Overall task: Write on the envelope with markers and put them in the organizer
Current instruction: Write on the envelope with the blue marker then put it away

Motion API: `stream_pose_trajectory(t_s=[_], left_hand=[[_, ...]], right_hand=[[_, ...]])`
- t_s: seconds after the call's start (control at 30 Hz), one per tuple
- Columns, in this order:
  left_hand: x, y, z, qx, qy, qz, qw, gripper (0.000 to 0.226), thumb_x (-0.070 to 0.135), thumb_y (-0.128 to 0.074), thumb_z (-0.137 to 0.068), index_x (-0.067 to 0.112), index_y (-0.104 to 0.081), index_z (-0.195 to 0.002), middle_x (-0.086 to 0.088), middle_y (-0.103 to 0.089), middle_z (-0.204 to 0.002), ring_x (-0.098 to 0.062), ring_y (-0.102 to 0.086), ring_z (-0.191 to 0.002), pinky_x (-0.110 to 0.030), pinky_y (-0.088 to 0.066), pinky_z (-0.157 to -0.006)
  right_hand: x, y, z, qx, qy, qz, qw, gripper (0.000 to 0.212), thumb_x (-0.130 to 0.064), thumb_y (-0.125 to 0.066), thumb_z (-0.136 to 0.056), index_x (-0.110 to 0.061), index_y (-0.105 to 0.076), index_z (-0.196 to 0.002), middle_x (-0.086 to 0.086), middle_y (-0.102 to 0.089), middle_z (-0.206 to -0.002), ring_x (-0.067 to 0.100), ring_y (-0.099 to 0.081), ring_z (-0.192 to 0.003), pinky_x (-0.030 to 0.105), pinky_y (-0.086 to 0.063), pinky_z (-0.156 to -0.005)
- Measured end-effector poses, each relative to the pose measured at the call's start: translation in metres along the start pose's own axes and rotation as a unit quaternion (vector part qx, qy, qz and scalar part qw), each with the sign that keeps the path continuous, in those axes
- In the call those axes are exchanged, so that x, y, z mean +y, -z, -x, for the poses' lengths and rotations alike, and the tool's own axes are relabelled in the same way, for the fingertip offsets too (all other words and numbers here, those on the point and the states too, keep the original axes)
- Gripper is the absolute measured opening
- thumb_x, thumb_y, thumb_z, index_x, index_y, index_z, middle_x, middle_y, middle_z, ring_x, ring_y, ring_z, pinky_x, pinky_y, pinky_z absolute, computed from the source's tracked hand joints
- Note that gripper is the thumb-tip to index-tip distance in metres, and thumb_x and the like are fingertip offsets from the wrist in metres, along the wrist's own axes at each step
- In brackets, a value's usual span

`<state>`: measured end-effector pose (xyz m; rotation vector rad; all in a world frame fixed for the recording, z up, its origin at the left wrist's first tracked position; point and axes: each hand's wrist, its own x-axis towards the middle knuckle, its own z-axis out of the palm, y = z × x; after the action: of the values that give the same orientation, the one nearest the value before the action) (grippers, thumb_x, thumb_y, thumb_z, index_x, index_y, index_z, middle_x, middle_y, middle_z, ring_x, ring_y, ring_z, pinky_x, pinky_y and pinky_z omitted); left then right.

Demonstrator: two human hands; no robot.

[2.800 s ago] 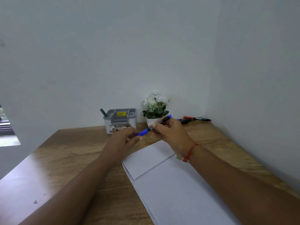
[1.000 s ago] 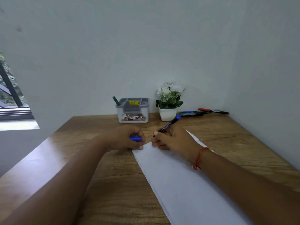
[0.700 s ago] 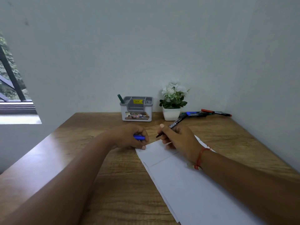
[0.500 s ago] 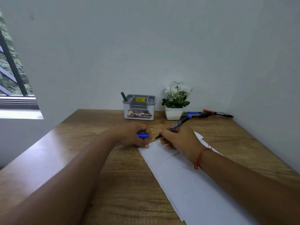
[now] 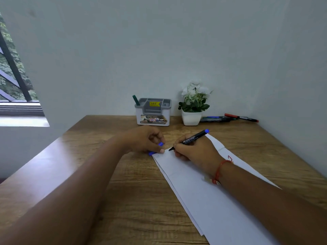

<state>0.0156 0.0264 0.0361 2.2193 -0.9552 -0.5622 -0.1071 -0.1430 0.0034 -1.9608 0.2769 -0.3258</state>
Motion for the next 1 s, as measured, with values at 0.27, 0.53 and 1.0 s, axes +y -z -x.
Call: stream_pose_trajectory(t_s=[0.27,0.53,1.0], left_hand=[[-0.002,-0.002,-0.004,-0.024,-0.018,-0.058,0.998,0.028,0.025,-0.081,-0.077,0.026,-0.072,-0.103,0.01,-0.063,-0.084,0.001,-0.054,-0.064,-0.011,-0.043,-0.055],[-0.004,-0.002,-0.006,-0.042,-0.026,-0.058,0.997,0.026,0.022,-0.078,-0.081,0.024,-0.073,-0.106,0.016,-0.063,-0.074,0.008,-0.056,-0.056,-0.015,-0.043,-0.062],[-0.002,-0.001,-0.003,-0.053,-0.024,-0.057,0.997,0.027,0.02,-0.074,-0.085,0.027,-0.071,-0.111,0.015,-0.059,-0.083,0.004,-0.053,-0.067,-0.005,-0.038,-0.055]], right_hand=[[-0.001,0.002,-0.001,-0.007,0.009,0.025,1.0,0.011,-0.016,-0.068,-0.08,-0.014,-0.078,-0.084,0.006,-0.078,-0.079,0.018,-0.071,-0.073,0.039,-0.061,-0.076],[-0.004,0.0,-0.007,0.038,-0.017,0.047,0.998,0.018,-0.022,-0.071,-0.082,-0.007,-0.076,-0.072,0.005,-0.076,-0.067,0.016,-0.068,-0.059,0.043,-0.063,-0.075],[-0.012,0.001,0.003,0.004,-0.01,0.1,0.995,0.014,-0.025,-0.069,-0.081,-0.013,-0.077,-0.084,-0.002,-0.074,-0.068,-0.003,-0.061,-0.055,0.015,-0.053,-0.058]])
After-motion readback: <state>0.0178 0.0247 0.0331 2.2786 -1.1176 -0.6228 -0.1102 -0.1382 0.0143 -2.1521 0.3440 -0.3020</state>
